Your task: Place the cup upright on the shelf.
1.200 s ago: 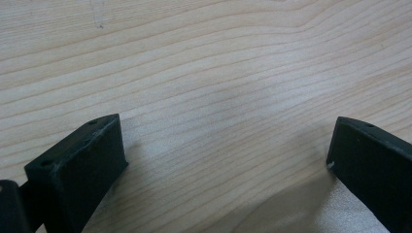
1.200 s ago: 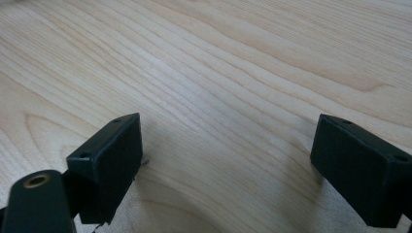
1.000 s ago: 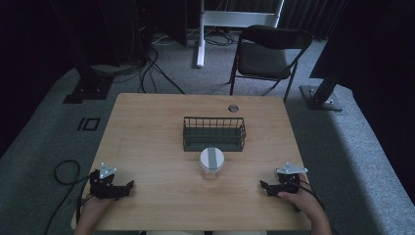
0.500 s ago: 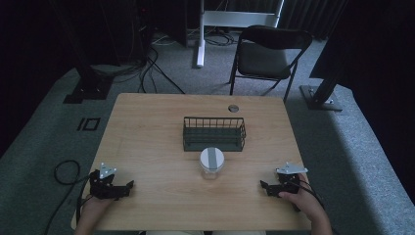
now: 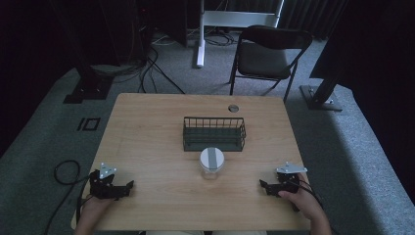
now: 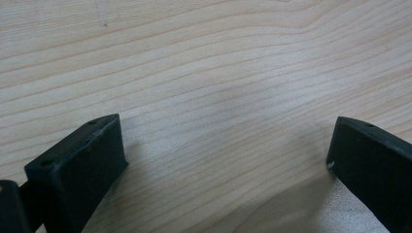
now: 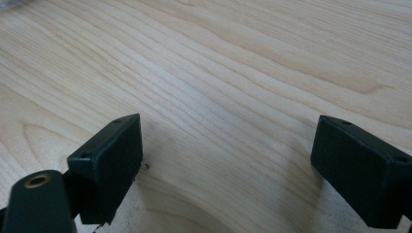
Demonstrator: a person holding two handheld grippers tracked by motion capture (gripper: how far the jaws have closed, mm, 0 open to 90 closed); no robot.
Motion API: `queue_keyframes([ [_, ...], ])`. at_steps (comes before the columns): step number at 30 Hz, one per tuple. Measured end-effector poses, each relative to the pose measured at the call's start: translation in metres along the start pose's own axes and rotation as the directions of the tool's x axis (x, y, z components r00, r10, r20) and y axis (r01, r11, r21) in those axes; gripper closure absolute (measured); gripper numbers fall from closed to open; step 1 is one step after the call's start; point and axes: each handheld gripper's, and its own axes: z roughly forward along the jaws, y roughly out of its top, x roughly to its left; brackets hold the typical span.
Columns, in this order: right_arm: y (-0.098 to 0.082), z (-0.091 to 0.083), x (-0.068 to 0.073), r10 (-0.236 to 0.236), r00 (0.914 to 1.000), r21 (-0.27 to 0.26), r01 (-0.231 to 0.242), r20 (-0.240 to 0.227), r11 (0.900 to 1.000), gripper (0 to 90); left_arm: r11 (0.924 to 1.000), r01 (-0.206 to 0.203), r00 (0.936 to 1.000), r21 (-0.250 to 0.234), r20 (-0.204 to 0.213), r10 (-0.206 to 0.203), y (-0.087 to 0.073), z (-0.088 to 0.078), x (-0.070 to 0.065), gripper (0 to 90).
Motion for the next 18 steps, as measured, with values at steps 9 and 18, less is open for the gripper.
queue_keyframes([
  [9,0.003,0.002,0.008,-0.030,0.9993,-0.002,0.030,-0.023,1.000,11.3,1.0000,0.003,1.0000,0.001,-0.004,-0.003,0.000,0.000,0.000,0.6],
  [18,0.008,0.007,0.018,-0.036,0.9977,-0.025,0.035,-0.057,0.999,11.3,1.0000,0.003,1.0000,0.000,-0.003,-0.003,0.000,0.000,0.000,0.6],
])
